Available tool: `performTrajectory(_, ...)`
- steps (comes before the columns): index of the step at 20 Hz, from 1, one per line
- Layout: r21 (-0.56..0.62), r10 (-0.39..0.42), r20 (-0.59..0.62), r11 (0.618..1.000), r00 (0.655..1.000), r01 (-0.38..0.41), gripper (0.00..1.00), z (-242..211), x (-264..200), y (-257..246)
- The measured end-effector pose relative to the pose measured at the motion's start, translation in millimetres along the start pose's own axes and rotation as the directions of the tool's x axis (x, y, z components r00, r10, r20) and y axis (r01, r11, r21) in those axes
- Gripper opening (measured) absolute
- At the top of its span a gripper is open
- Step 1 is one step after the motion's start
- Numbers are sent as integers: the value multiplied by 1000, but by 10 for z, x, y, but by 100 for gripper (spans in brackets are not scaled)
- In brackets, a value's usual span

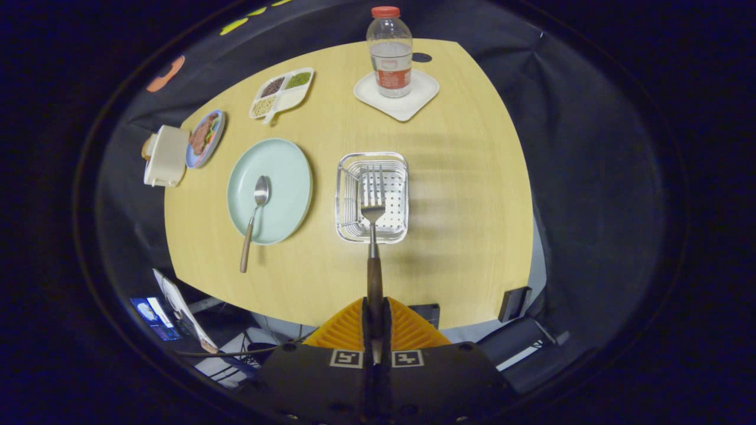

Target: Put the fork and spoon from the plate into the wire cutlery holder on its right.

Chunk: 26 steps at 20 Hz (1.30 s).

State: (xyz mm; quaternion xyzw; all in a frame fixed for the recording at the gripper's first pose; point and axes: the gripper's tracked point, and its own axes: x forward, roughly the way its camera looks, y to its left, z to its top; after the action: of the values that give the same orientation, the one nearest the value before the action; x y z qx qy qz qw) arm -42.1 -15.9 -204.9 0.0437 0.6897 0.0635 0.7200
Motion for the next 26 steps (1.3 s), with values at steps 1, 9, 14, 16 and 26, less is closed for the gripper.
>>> performTrajectory(1, 2, -7, 6, 1000, 1000, 7, 7, 33, -2, -12)
performTrajectory(9, -8, -2, 88, 1000, 996, 3, 70, 222, -153, 181)
performTrajectory(14, -75, -15, 192, 997, 981, 30, 87, 346, -349, 550)
performTrajectory(16, -98, 5, 208, 995, 978, 16, 87, 349, -376, 802)
performTrajectory(26, -165, 64, 163, 986, 985, -36, 88, 7, 321, 2112)
